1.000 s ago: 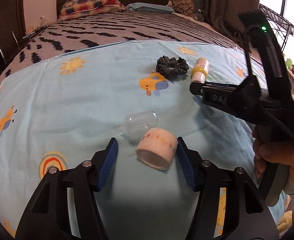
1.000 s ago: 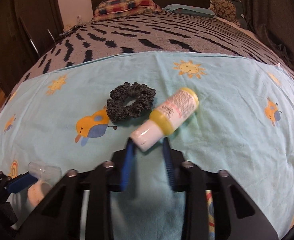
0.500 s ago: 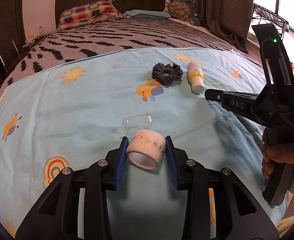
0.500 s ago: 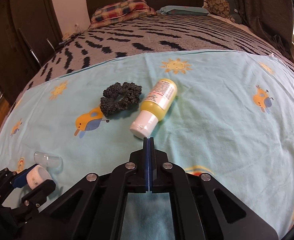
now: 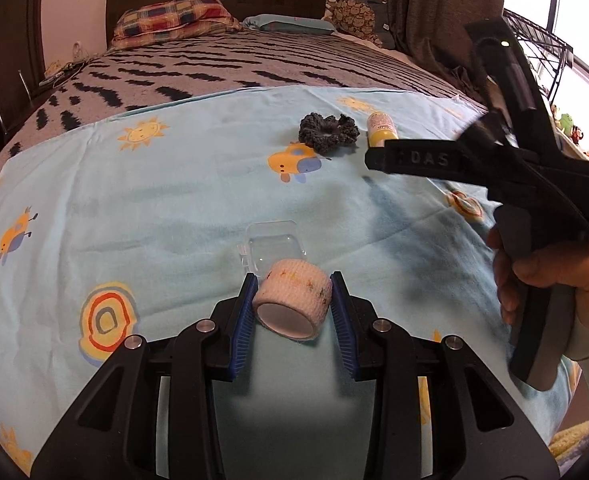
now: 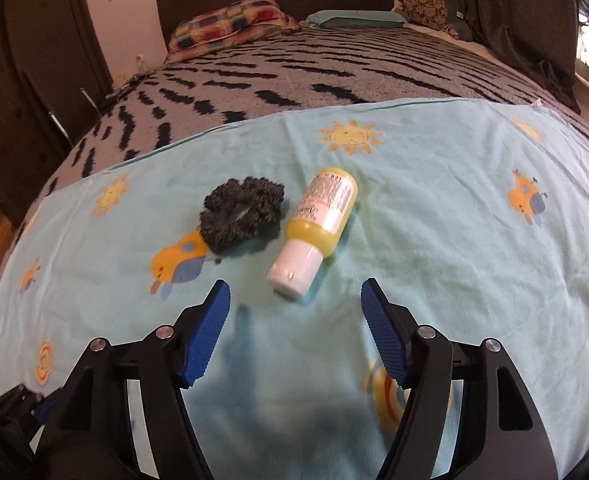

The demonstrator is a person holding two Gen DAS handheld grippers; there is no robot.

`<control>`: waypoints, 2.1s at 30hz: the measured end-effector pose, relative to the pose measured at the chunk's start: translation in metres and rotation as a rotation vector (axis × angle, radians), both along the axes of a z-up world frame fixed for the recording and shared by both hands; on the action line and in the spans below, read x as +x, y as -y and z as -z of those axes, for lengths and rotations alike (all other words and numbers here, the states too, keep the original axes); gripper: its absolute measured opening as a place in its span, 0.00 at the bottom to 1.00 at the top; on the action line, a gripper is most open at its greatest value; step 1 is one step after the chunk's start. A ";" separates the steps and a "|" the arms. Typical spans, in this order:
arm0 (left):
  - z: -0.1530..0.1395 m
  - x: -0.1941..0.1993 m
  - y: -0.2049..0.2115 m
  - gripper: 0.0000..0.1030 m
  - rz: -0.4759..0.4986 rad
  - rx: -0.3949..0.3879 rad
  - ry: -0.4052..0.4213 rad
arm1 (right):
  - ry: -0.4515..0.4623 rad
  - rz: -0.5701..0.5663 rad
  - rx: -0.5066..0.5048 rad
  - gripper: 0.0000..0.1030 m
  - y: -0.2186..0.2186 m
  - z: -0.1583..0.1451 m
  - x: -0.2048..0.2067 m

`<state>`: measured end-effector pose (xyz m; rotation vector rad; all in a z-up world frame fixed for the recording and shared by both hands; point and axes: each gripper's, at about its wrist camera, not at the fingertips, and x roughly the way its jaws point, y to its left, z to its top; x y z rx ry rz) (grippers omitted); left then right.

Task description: Collect trash

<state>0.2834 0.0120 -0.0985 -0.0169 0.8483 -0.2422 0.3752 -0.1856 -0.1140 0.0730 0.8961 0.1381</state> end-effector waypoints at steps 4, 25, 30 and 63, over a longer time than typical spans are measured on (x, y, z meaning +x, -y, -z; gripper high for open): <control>0.001 0.002 0.000 0.34 0.002 -0.001 0.000 | -0.009 0.050 0.016 0.60 0.004 0.005 0.019; -0.040 -0.134 -0.010 0.33 0.039 -0.076 0.125 | 0.117 -0.123 0.005 0.30 0.072 -0.046 -0.193; -0.044 -0.189 0.003 0.33 0.058 -0.076 0.171 | 0.155 -0.140 0.044 0.30 0.095 -0.048 -0.272; 0.129 -0.286 0.043 0.33 0.100 -0.012 -0.185 | -0.300 -0.169 0.106 0.30 0.077 0.134 -0.402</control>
